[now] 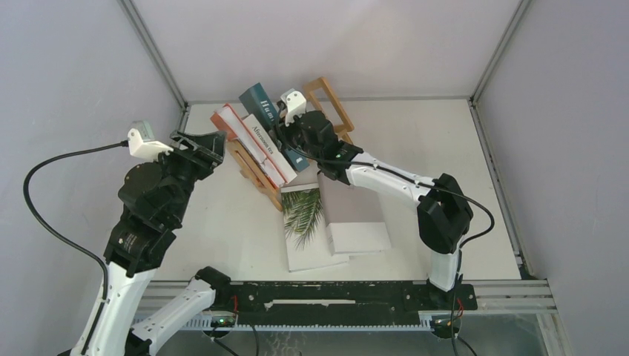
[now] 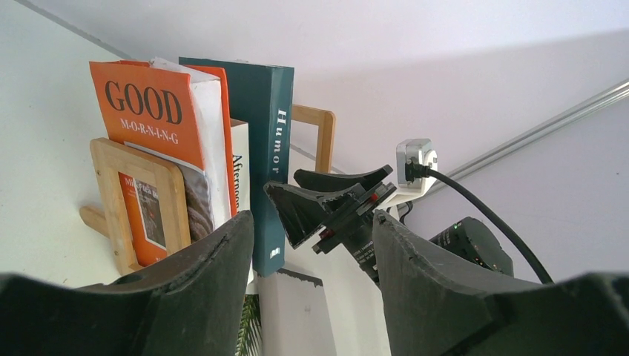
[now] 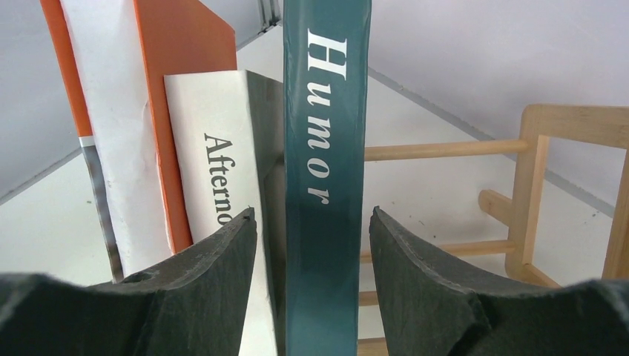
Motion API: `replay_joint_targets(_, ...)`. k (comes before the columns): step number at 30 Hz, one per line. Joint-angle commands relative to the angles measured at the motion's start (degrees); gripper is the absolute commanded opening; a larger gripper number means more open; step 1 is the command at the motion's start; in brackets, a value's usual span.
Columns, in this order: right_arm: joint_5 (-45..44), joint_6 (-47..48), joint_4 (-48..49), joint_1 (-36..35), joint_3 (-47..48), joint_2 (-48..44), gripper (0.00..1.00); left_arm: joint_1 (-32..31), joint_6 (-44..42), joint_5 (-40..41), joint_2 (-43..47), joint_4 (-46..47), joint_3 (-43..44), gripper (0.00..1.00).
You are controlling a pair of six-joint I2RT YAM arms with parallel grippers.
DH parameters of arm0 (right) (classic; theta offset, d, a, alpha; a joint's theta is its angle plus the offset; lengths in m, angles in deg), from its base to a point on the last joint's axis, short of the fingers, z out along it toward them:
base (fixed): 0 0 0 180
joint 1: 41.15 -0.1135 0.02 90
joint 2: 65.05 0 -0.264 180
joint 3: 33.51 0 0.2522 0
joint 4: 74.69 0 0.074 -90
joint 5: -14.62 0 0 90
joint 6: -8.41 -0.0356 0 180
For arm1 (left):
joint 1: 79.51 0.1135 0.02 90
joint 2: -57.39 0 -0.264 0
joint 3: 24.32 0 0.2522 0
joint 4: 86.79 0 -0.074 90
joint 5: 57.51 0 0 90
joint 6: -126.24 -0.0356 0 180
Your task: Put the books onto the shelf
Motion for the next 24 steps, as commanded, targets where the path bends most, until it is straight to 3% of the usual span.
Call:
replay_joint_targets(1,-0.57,0.33,0.45,-0.42,0.50,-4.27,0.64,0.51,0.65,0.52,0.45,2.03,-0.40,0.64)
replay_joint_targets(16,0.24,-6.49,3.54,2.74,-0.45,-8.20,0.61,0.51,-0.35,1.68,-0.10,1.96,-0.80,0.64)
replay_joint_targets(24,3.35,-12.92,-1.24,8.66,6.64,-1.33,0.52,0.51,-1.18,1.76,-1.80,3.09,-1.36,0.64)
